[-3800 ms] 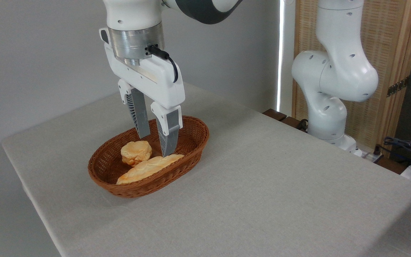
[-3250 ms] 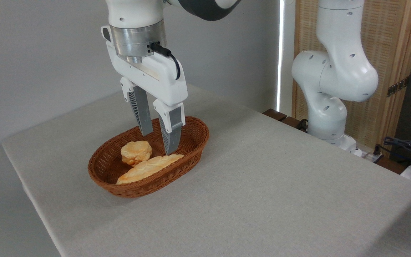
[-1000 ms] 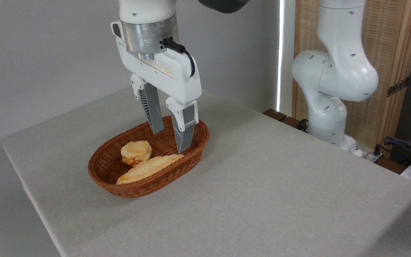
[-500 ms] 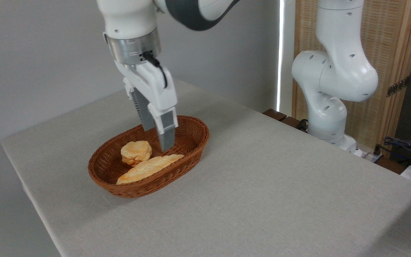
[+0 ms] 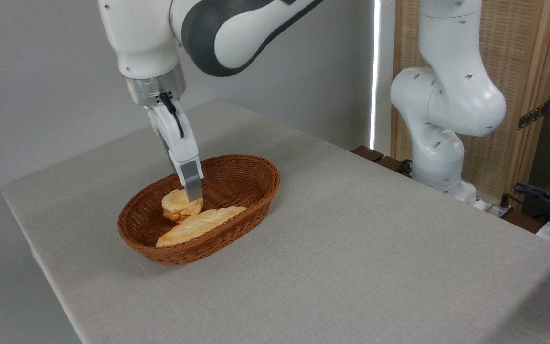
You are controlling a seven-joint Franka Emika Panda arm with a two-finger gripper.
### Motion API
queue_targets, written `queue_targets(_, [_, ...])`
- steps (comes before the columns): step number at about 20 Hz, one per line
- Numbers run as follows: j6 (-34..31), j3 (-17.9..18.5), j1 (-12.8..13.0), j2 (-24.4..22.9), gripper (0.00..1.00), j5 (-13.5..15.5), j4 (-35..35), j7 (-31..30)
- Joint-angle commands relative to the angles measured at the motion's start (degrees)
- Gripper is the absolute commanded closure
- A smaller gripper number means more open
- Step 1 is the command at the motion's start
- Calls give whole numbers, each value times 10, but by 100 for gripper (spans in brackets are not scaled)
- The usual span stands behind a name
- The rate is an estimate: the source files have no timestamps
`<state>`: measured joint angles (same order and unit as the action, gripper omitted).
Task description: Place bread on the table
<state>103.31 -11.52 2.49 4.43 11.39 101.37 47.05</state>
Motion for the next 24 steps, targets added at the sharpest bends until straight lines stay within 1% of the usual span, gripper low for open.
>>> queue_targets(1, [7, -23, -1, 16, 0, 14, -1, 3])
queue_targets(5, [32, -47, -1, 43, 0, 14, -1, 5])
queue_targets(8, [47, -48, 0, 53, 0, 9, -1, 7])
queue_targets(16, [60, -48, 3, 78, 0, 5, -2, 9])
queue_targets(18, [63, -48, 3, 80, 0, 3, -3, 9])
queue_targets(20, [63, -49, 3, 85, 0, -7, -2, 9])
queue_targets(24, [63, -49, 8, 88, 0, -7, -3, 9])
